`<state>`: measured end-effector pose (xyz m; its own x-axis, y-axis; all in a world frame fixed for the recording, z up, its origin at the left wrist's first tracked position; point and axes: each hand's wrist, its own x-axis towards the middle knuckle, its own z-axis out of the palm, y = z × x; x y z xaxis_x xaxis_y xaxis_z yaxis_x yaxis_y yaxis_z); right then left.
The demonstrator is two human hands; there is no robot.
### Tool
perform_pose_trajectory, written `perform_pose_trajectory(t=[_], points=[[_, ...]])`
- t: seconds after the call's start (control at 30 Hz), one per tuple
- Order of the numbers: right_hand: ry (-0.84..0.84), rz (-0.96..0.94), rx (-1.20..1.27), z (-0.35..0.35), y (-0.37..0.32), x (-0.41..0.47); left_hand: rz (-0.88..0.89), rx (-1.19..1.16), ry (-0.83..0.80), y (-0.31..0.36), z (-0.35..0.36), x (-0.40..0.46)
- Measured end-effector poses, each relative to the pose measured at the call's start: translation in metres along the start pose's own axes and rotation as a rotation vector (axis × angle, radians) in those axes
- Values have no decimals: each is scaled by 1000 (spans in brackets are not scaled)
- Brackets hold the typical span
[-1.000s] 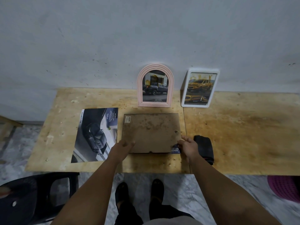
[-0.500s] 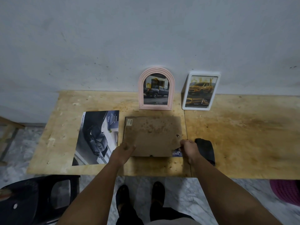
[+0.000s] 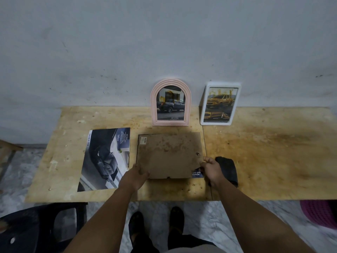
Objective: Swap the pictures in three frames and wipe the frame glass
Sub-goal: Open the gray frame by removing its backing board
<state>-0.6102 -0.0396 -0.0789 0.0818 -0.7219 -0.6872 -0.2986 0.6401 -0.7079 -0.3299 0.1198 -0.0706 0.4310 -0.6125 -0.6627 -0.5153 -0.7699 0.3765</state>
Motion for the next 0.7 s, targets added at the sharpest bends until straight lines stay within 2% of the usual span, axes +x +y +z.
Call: perform_pose_trajectory(t=[0.17,0.33,0.7], points=[[40,-27,-64,2,2,3,21,28,7,2,1,-3],[70,-62,-153,2,7,9,116,2,30,-7,-2,-4],[77,-68,-248,-3,6,9,138,159,111,-25,9,10]])
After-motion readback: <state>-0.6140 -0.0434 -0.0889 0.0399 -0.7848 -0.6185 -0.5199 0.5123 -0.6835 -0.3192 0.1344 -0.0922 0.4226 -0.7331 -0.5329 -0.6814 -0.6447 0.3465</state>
